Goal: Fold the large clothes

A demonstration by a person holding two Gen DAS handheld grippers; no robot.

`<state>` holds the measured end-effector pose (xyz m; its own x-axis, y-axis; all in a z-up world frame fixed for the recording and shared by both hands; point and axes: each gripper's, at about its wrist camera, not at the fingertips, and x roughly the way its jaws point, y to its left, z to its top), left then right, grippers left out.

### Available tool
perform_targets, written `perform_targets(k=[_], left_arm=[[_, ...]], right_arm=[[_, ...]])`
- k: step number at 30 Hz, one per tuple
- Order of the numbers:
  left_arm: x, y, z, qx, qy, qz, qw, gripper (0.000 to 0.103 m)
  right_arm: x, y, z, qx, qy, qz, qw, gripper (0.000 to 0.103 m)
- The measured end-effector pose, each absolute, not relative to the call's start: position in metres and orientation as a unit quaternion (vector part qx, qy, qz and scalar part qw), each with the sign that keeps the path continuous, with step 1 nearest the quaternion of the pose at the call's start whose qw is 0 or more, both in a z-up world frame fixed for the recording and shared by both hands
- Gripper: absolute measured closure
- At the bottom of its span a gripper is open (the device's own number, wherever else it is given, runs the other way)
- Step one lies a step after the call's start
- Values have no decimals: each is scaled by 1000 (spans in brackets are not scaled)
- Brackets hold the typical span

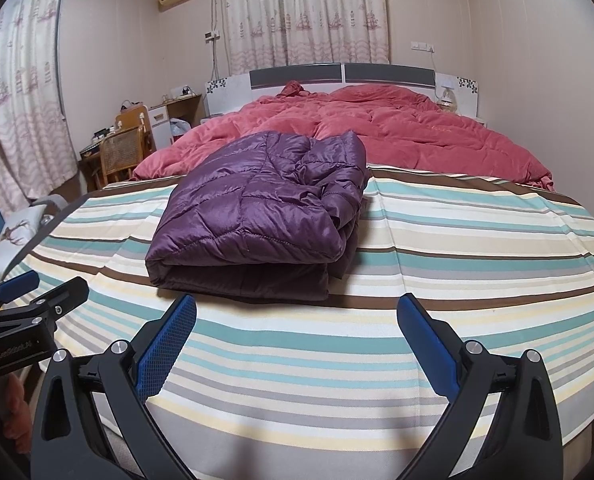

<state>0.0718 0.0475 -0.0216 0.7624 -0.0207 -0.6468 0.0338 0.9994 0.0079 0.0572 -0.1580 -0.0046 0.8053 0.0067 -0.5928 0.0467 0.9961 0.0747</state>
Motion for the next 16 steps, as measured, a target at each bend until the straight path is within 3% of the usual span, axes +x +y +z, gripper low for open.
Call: perform_targets(k=[16], left_arm=[[74, 39, -29, 36, 358, -29, 932, 2]], right_arm=[[60, -160, -9, 47, 319, -12, 947, 3]])
